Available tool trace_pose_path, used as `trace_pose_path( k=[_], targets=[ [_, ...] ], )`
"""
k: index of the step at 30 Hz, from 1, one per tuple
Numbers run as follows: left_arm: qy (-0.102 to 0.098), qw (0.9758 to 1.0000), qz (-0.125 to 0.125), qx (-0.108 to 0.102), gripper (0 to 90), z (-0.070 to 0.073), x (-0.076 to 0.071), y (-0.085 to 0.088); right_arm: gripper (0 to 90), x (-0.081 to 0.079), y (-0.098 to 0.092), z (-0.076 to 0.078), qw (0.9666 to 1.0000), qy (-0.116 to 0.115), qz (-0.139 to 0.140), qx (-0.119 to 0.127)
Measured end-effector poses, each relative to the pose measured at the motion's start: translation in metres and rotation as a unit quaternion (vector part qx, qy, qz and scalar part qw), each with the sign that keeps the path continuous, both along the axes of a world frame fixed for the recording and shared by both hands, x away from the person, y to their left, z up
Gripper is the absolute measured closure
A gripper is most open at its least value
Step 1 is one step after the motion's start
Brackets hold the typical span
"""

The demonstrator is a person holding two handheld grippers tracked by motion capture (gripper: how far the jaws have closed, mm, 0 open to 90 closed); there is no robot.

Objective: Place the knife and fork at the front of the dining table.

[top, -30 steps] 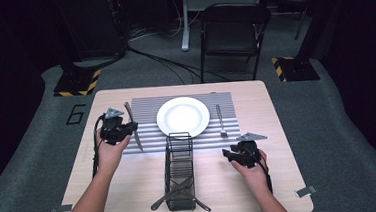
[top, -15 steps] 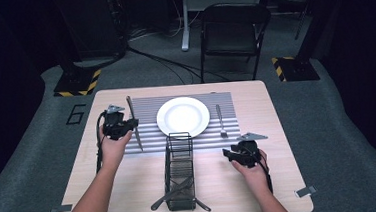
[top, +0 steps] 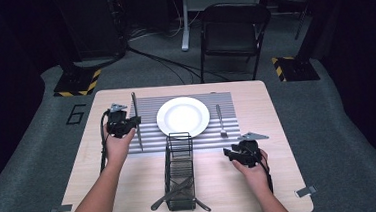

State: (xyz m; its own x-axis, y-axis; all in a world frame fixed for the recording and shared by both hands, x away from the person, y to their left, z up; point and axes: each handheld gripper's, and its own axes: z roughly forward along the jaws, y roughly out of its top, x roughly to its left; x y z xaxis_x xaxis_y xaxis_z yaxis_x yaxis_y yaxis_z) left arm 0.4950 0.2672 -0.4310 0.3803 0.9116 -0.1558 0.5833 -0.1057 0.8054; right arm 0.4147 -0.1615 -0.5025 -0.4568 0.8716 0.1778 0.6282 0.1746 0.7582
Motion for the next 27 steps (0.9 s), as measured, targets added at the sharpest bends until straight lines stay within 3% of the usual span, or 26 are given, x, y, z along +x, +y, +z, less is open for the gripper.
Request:
trace_pose_path(
  k=[4,14,21,27],
  targets=[
    [-0.002,1.0000,-0.004,-0.006,82.2,-0.002,0.003,0.000,55.8,0.000,-0.001,0.000,1.0000,0.000,0.000,0.002],
    [-0.015,0.9993,0.021,-0.026,82.3,-0.014,0.010,-0.003,55.9,0.000,-0.001,0.000,1.0000,-0.002,-0.001,0.006],
    [-0.009,0.9993,0.027,-0.025,82.4,-0.019,0.018,-0.007,55.9,0.000,-0.003,0.000,0.9999,-0.003,-0.003,0.009],
    [0.001,0.9996,0.024,-0.012,82.5,-0.025,0.025,-0.013,55.9,0.000,-0.003,0.000,0.9999,-0.002,-0.002,0.012]
  ],
)
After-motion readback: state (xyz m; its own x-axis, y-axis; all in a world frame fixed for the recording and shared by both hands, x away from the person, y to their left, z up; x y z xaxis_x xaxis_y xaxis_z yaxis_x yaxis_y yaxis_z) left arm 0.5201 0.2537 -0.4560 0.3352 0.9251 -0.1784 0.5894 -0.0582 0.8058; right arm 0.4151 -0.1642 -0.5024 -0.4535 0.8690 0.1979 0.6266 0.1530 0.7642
